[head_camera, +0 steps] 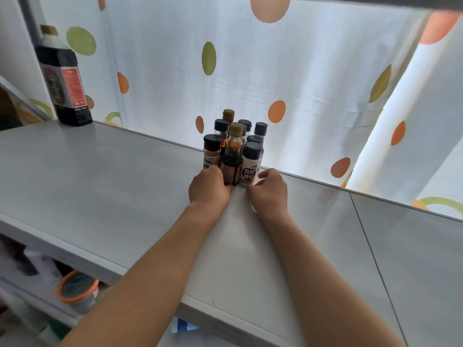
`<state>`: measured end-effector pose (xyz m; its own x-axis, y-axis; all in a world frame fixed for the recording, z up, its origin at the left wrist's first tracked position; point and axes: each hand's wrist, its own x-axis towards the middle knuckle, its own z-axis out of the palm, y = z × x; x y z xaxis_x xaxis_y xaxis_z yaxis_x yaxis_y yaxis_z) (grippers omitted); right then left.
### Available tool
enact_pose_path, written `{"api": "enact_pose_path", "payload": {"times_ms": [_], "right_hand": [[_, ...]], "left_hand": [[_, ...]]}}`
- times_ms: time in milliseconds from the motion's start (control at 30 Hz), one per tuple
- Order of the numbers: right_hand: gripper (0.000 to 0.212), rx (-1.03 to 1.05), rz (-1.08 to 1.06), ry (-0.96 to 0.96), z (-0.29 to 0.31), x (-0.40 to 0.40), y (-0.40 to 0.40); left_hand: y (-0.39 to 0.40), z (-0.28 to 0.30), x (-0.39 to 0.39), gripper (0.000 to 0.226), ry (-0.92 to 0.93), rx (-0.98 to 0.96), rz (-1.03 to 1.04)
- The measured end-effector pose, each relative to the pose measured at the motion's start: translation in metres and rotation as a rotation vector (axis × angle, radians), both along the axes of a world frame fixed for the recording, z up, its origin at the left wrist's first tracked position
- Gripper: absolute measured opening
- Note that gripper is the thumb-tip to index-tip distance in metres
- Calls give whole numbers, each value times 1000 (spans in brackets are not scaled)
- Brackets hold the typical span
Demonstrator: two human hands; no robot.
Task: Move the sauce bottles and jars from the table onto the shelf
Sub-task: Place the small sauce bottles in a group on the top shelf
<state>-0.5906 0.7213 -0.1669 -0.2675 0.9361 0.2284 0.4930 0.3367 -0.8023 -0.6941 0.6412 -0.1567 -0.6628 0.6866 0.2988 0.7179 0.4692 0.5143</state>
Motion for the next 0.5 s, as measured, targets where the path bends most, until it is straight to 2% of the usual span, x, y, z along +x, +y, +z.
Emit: {"api": "enact_pose_path", "payload": {"times_ms": [100, 167, 300, 400, 500], "right_hand": [[30, 23, -2, -29, 3, 4, -4], [32, 64, 7, -130, 2, 10, -11], [22, 267, 64, -458, 6, 23, -30], [25, 451, 119, -727, 6, 34, -48], [29, 424, 217, -735, 1, 51, -61]], "left_hand": [[3, 0, 1, 29, 18, -49, -3], [0, -2, 6, 25, 40, -85, -4], [-12, -3, 21, 34, 115, -148, -91], [-30, -3, 34, 34, 195, -242, -166], [-50, -4, 52, 37, 263, -314, -165]]}}
